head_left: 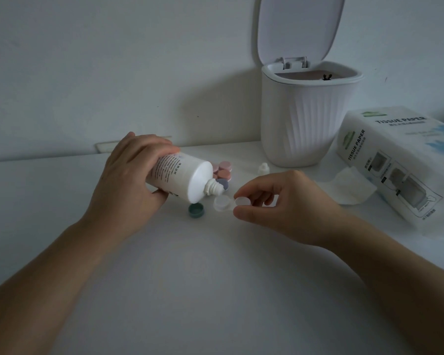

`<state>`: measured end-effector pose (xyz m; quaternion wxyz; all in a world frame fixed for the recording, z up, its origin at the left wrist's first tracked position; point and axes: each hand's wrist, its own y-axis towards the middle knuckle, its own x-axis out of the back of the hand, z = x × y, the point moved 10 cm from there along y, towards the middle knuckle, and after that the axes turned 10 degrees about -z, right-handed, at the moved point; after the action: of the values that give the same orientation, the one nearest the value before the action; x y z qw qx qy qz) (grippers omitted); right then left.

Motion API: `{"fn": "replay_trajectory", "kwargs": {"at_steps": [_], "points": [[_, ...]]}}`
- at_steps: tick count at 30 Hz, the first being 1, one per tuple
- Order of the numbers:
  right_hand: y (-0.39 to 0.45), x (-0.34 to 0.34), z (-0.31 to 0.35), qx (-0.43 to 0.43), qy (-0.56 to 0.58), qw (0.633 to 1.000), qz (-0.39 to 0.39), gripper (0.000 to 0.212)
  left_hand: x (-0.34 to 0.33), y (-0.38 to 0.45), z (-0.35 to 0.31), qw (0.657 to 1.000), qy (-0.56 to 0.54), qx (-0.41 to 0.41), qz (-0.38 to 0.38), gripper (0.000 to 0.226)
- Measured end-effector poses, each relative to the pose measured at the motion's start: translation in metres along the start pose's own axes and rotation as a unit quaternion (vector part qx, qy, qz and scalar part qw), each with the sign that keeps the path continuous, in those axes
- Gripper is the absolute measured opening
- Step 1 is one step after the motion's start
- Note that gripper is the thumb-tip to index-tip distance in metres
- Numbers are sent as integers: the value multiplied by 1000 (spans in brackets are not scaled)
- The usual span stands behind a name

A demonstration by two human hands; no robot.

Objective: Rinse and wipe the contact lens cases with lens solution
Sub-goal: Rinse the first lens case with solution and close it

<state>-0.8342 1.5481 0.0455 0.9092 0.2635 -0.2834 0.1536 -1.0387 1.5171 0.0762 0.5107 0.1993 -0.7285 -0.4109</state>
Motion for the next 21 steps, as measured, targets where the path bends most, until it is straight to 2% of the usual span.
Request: {"fn": "replay_trajectory", "kwargs": {"at_steps": [4, 10, 18, 21], "points": [[1, 2, -2, -7, 3, 1000, -5, 6, 1, 0, 1, 999, -29, 23, -6, 66], [1, 6, -2, -14, 20, 1000, -16, 5, 6, -6, 17, 990, -73, 116, -8, 69], [2, 7, -6, -34, 36, 999, -15, 11, 14, -14, 45, 948, -149, 276, -44, 63], [2, 8, -8, -37, 36, 999, -12, 20, 13, -19, 55, 927, -180, 323, -58, 59]]}}
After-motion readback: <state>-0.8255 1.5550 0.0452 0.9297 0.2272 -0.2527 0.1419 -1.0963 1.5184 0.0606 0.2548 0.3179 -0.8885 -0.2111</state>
